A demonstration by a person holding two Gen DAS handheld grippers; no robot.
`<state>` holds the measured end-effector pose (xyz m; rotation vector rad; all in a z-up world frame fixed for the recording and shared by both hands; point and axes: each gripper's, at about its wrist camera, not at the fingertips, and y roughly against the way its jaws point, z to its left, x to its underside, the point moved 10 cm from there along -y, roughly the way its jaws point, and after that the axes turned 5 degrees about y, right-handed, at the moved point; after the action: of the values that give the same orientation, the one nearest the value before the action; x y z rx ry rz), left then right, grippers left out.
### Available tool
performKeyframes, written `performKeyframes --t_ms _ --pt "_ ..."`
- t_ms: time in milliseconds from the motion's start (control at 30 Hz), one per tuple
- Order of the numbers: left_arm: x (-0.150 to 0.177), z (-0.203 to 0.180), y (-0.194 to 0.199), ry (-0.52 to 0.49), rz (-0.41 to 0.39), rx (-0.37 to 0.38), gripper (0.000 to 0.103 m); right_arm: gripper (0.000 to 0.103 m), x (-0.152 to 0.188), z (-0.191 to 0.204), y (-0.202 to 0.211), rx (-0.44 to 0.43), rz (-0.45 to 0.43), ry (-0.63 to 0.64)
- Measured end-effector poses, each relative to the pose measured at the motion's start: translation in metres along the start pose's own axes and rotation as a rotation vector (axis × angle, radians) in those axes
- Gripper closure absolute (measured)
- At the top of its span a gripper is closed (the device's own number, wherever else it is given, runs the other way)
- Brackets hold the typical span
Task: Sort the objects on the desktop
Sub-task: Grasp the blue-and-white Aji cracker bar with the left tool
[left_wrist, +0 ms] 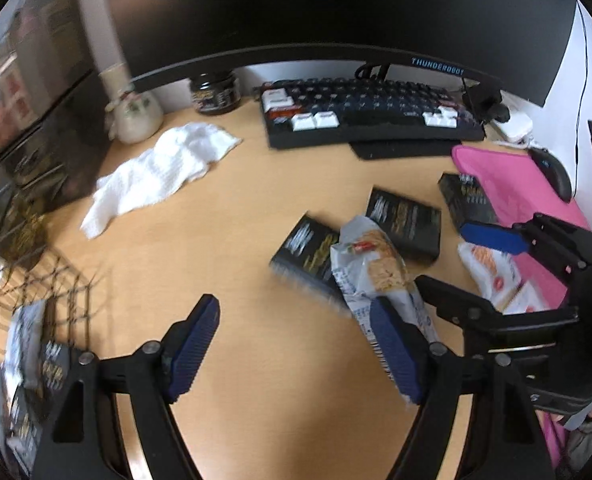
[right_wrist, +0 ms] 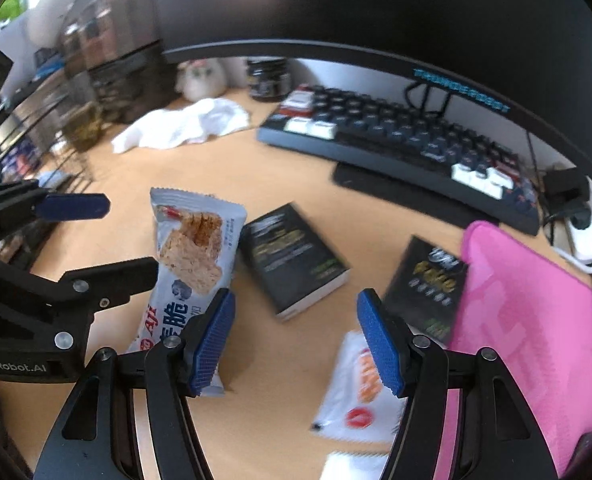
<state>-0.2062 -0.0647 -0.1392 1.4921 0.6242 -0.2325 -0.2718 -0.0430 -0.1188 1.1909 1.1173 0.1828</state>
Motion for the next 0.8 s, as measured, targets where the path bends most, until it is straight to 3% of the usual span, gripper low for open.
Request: performKeyframes --t_ms 367,600,800 --pt "0.046 0.04 0.027 0.07 0.001 -0.044 0.023 0.04 0.012 0.062 0.014 -0.076 -0.024 0.073" --pt "0.043 0.019 0.034 0.058 -0.019 0.023 0.023 0.04 0.017 0.048 0.029 -0.035 -0.042 0.04" --pt "0.039 -0.01 0.014 0.054 0.028 0.083 0.022 0.04 0.024 0.018 0.034 0.026 -0.032 0.016"
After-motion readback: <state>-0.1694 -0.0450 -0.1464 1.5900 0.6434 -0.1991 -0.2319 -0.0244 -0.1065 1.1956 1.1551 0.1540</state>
